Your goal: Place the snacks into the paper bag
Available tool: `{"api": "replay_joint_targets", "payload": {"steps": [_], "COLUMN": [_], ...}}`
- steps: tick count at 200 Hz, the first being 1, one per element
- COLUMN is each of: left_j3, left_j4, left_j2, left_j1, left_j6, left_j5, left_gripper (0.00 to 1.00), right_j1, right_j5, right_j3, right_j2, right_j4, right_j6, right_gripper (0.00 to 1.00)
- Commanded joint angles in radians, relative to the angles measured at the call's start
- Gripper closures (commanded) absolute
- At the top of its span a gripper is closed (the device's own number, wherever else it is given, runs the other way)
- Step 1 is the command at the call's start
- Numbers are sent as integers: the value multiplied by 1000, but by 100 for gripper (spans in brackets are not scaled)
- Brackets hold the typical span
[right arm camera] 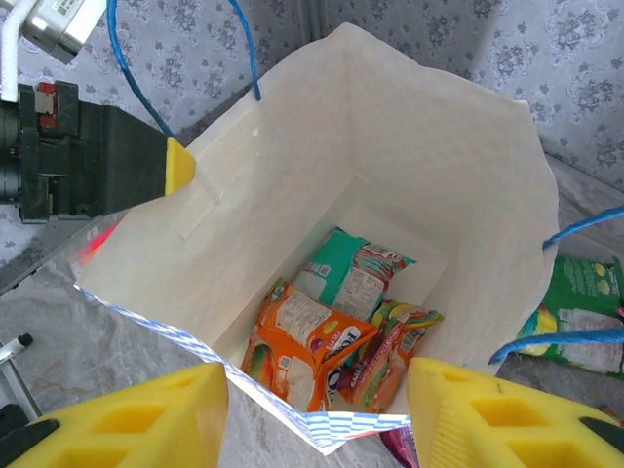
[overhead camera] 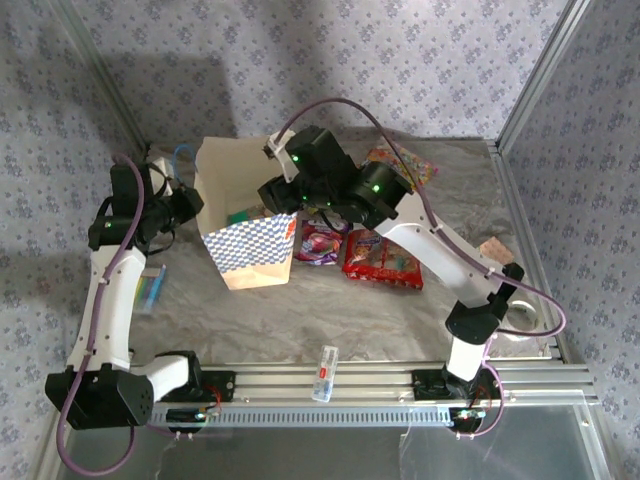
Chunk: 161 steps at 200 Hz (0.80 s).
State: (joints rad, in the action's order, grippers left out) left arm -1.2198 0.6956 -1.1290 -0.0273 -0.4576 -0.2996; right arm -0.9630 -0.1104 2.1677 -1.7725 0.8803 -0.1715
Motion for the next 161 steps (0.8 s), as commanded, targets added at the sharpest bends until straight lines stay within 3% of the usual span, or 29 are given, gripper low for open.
{"api": "replay_joint_targets", "payload": {"steps": [1,89,161], "left_j3": [3,-6,-7], "left_j4": [20,31,35], "left_j2": [29,38,43], "left_j1": [-9,-8,-8], "left_j6": [-7,-10,-13], "left_j5": [-16,-16,-12], "left_gripper": [85,85,85], "right_j1": [-6,17,140], "right_j5": [-42,-174,-189], "right_j3": [-40,-328,-588], "right_j2": [51,270,496], "right_j4": [-23,-89,-130], "right_j6": [7,-32,-150], "right_gripper": [48,45,47]}}
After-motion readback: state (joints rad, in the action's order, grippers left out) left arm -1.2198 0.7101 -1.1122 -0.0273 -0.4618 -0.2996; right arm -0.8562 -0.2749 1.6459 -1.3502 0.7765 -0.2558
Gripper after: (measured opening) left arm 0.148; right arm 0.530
